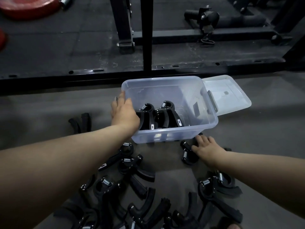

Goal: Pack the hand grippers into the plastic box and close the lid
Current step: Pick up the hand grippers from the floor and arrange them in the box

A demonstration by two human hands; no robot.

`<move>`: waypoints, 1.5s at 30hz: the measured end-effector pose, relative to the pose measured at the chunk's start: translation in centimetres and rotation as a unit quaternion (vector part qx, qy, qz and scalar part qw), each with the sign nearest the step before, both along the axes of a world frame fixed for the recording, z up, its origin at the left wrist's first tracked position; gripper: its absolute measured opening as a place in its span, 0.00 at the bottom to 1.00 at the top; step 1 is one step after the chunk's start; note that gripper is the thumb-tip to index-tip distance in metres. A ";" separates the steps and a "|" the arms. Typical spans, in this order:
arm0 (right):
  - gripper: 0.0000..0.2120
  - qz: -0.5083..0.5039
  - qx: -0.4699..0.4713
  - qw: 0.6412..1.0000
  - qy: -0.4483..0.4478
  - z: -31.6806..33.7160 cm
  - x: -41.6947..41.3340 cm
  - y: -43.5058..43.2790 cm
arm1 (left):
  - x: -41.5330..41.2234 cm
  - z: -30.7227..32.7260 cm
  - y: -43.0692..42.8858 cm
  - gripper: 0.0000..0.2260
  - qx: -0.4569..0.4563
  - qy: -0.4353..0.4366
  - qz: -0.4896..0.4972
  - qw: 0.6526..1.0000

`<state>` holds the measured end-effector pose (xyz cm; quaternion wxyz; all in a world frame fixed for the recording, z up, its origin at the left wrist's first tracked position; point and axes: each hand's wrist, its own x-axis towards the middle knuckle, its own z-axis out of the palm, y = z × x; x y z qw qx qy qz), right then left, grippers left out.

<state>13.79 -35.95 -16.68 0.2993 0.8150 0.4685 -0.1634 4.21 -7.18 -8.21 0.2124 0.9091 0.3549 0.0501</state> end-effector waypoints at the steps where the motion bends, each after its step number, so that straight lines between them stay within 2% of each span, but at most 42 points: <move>1: 0.28 0.006 -0.013 1.000 0.002 0.1 -0.1 0.1 | -0.1 0.0 0.0 0.26 -0.002 -0.004 0.000 1.000; 7: 0.24 0.056 -0.058 0.995 0.055 0.4 -0.8 -0.5 | -0.1 0.2 0.0 0.20 -0.010 0.007 0.000 1.000; 10: 0.23 0.067 -0.025 0.996 0.060 0.4 -1.2 -0.7 | -0.1 0.1 0.1 0.20 -0.022 0.002 -0.001 1.000; 12: 0.24 0.115 0.014 0.993 0.036 0.3 -0.9 -0.4 | -0.2 0.0 0.2 0.23 -0.027 -0.007 0.004 1.000; 16: 0.31 0.168 0.004 0.982 0.082 2.0 -0.9 1.0 | -0.2 -0.1 0.3 0.36 -0.040 -0.029 0.013 0.999; 17: 0.30 0.159 0.037 0.982 0.099 2.8 -1.4 1.3 | -0.2 -0.2 0.4 0.37 -0.047 -0.032 0.020 0.998; 19: 0.24 0.065 0.117 0.975 0.178 4.2 -2.7 1.9 | -0.2 -0.2 0.6 0.37 -0.062 -0.040 0.036 0.997; 22: 0.16 -0.123 0.162 0.926 0.318 6.5 -4.5 3.6 | -0.3 -0.2 0.8 0.36 -0.076 -0.059 0.042 0.994; 24: 0.14 -0.205 0.174 0.874 0.405 7.6 -4.7 4.8 | -0.4 -0.2 0.8 0.35 -0.091 -0.072 0.051 0.992; 25: 0.13 -0.252 0.181 0.829 0.464 8.3 -4.5 5.5 | -0.4 -0.2 0.9 0.34 -0.099 -0.075 0.057 0.991; 28: 0.12 -0.358 0.157 0.642 0.660 11.6 -2.8 7.2 | -0.5 -0.8 1.5 0.32 -0.103 -0.083 0.048 0.990; 29: 0.14 -0.361 0.158 0.597 0.699 12.9 -2.0 7.6 | -0.5 -1.0 1.7 0.32 -0.101 -0.086 0.041 0.990; 31: 0.19 -0.370 0.214 0.551 0.717 14.4 -0.1 8.4 | -0.7 -1.3 1.9 0.31 -0.103 -0.092 0.039 0.990; 33: 0.18 -0.413 0.297 0.516 0.689 14.7 1.7 9.3 | -0.7 -1.4 1.9 0.28 -0.105 -0.100 0.044 0.988; 34: 0.14 -0.432 0.335 0.503 0.670 14.5 2.4 9.8 | -0.7 -1.3 1.7 0.26 -0.101 -0.100 0.046 0.989; 35: 0.08 -0.450 0.364 0.494 0.648 14.1 2.9 10.3 | -0.6 -1.3 1.6 0.25 -0.094 -0.098 0.047 0.990; 37: 0.08 -0.489 0.398 0.489 0.602 13.1 3.5 11.1 | -0.4 -1.4 1.4 0.23 -0.076 -0.093 0.043 0.992; 41: 0.13 -0.539 0.405 0.475 0.566 11.3 3.9 12.2 | 0.0 -1.0 1.8 0.20 -0.060 -0.090 0.033 0.994; 45: 0.06 -0.535 0.381 0.500 0.564 10.0 3.8 13.1 | 0.7 -0.3 2.2 0.19 -0.055 -0.083 0.051 0.994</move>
